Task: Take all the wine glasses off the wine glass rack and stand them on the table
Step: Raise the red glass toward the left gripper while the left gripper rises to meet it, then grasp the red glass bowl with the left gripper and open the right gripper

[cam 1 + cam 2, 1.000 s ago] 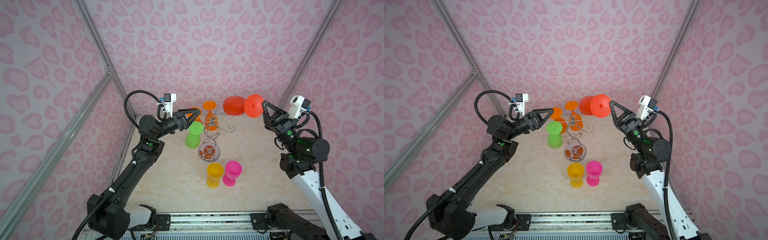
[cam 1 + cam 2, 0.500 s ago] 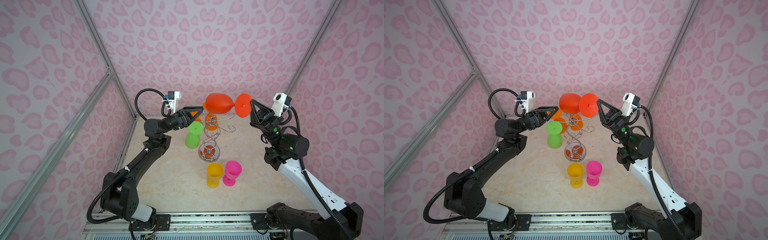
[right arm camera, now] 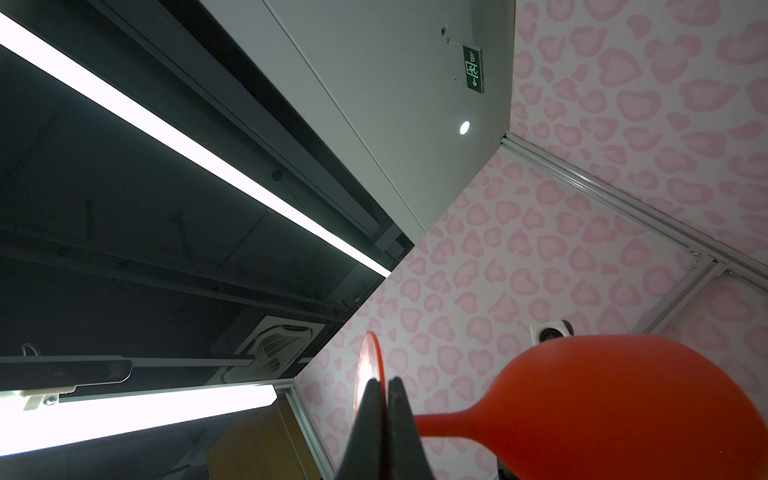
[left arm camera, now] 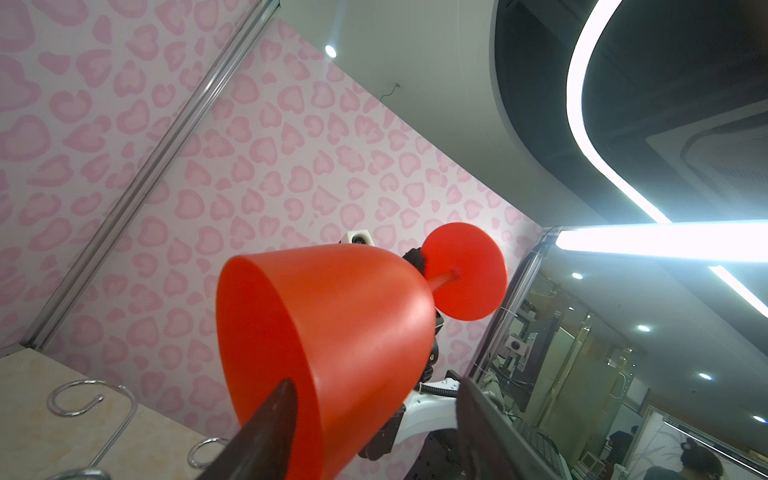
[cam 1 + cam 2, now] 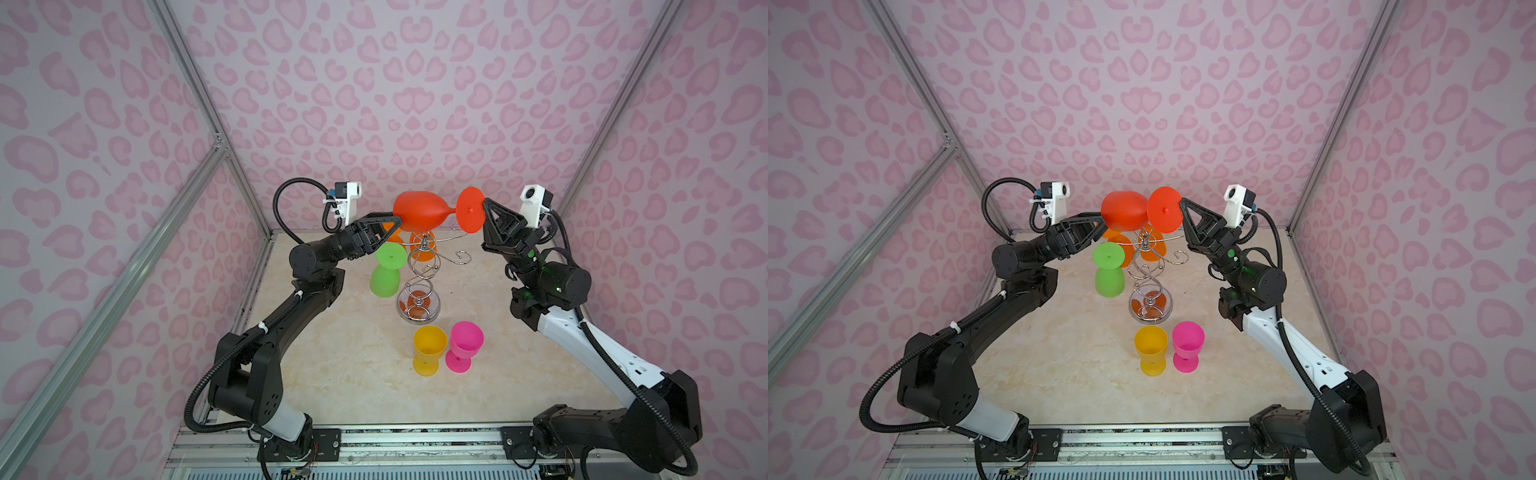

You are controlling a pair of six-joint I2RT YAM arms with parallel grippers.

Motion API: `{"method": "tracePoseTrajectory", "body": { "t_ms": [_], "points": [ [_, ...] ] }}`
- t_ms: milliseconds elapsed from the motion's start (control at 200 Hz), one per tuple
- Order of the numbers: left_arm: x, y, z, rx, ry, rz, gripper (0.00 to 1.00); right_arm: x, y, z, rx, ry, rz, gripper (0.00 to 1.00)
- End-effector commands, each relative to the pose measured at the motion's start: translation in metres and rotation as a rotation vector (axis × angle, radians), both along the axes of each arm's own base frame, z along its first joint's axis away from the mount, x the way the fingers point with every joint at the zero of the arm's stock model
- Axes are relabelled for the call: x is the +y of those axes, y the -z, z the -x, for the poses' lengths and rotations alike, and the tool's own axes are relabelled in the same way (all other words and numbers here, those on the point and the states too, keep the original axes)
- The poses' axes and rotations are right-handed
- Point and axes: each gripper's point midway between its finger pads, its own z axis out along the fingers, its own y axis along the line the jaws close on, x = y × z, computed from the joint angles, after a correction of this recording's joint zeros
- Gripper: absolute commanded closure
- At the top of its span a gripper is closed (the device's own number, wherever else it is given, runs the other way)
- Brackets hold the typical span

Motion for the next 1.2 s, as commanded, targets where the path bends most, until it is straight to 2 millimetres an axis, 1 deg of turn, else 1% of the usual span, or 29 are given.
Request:
{"method": "tracePoseTrajectory", "body": {
  "t_ms": [0, 275, 445, 510, 520, 530, 635, 786, 906, 996, 1056, 1111, 1196],
  "points": [
    [0.003, -0.006, 0.01, -0.049, 0.025, 0.017, 0.4, -0.004, -0.008, 0.009, -0.044, -0.023, -0.042, 1.0],
    [0.002, -0.005, 0.009, -0.041, 0.037, 0.022, 0.52, 0.002, -0.001, 0.0, -0.014, -0.026, -0.031, 1.0],
    [0.003, -0.009, 0.011, -0.036, 0.05, 0.034, 0.62, 0.005, 0.007, -0.006, 0.014, -0.016, -0.01, 1.0],
    [0.004, -0.011, 0.013, -0.041, 0.051, 0.038, 0.63, 0.005, 0.008, -0.008, 0.016, -0.012, -0.007, 1.0],
    [0.004, -0.011, 0.013, -0.042, 0.052, 0.038, 0.66, 0.005, 0.009, -0.008, 0.017, -0.012, -0.006, 1.0],
    [0.004, -0.012, 0.014, -0.043, 0.054, 0.038, 0.67, 0.006, 0.009, -0.008, 0.017, -0.011, -0.006, 1.0],
    [0.006, -0.017, 0.018, -0.045, 0.059, 0.045, 0.71, 0.007, 0.012, -0.009, 0.021, -0.003, 0.005, 0.91],
    [0.01, -0.025, 0.028, -0.058, 0.07, 0.049, 0.84, 0.007, 0.018, -0.014, 0.038, 0.025, 0.032, 0.8],
    [0.013, -0.031, 0.038, -0.075, 0.076, 0.05, 0.9, 0.005, 0.022, -0.018, 0.05, 0.056, 0.055, 0.74],
    [0.015, -0.036, 0.048, -0.098, 0.082, 0.047, 0.92, 0.0, 0.023, -0.02, 0.053, 0.079, 0.068, 0.68],
    [0.016, -0.039, 0.055, -0.112, 0.087, 0.042, 0.93, -0.005, 0.026, -0.023, 0.062, 0.103, 0.079, 0.62],
    [0.019, -0.042, 0.064, -0.127, 0.09, 0.036, 0.93, -0.012, 0.029, -0.027, 0.075, 0.136, 0.097, 0.57],
    [0.022, -0.048, 0.08, -0.151, 0.098, 0.017, 0.93, -0.025, 0.037, -0.031, 0.099, 0.207, 0.149, 0.53]
  ]
}}
